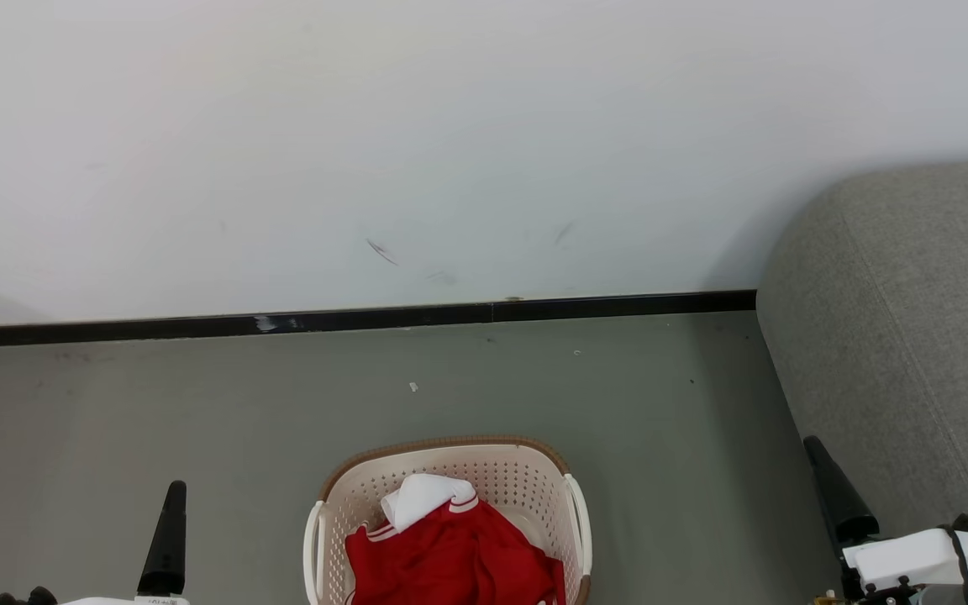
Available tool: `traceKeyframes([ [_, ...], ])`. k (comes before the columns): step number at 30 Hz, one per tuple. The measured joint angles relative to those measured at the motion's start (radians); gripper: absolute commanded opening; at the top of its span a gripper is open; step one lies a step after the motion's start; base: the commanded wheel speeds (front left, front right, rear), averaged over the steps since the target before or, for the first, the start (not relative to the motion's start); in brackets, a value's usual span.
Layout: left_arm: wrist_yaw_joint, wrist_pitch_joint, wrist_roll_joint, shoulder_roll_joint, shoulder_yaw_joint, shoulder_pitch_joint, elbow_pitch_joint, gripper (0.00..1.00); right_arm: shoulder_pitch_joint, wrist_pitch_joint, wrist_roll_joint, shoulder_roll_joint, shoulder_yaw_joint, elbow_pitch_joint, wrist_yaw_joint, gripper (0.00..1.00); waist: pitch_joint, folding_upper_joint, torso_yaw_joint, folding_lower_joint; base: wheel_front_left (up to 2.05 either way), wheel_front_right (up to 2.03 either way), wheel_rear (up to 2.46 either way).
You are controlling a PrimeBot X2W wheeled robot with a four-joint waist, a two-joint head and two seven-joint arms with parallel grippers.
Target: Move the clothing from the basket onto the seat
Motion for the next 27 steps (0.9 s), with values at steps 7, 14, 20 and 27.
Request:
traceKeyframes([
  [7, 0.0, -0.025, 0.118, 0.011, -0.005, 0.0, -0.021, 1.0, 0.0, -0.026, -0.145, -0.007, 0.022, -0.007, 0.0, 1.0, -0.01, 0.0, 0.007, 0.0034, 0.0, 0.0, 0.0],
  [14, 0.0, -0.05, 0.258, 0.031, -0.011, 0.003, -0.039, 1.0, 0.0, -0.045, -0.309, -0.026, 0.055, -0.011, 0.0, 1.0, -0.012, 0.0, 0.014, 0.0029, 0.0, 0.0, 0.0],
  [20, 0.001, -0.073, 0.384, 0.044, -0.017, 0.019, -0.046, 1.0, 0.0, -0.067, -0.435, -0.034, 0.079, -0.01, 0.001, 1.0, -0.009, 0.0, 0.02, -0.0018, 0.0, 0.0, 0.0],
  [27, 0.014, -0.094, 0.517, 0.051, -0.02, 0.043, -0.051, 1.0, 0.001, -0.089, -0.564, -0.035, 0.09, 0.002, 0.001, 1.0, -0.007, 0.0, 0.028, -0.008, 0.0, 0.0, 0.0],
])
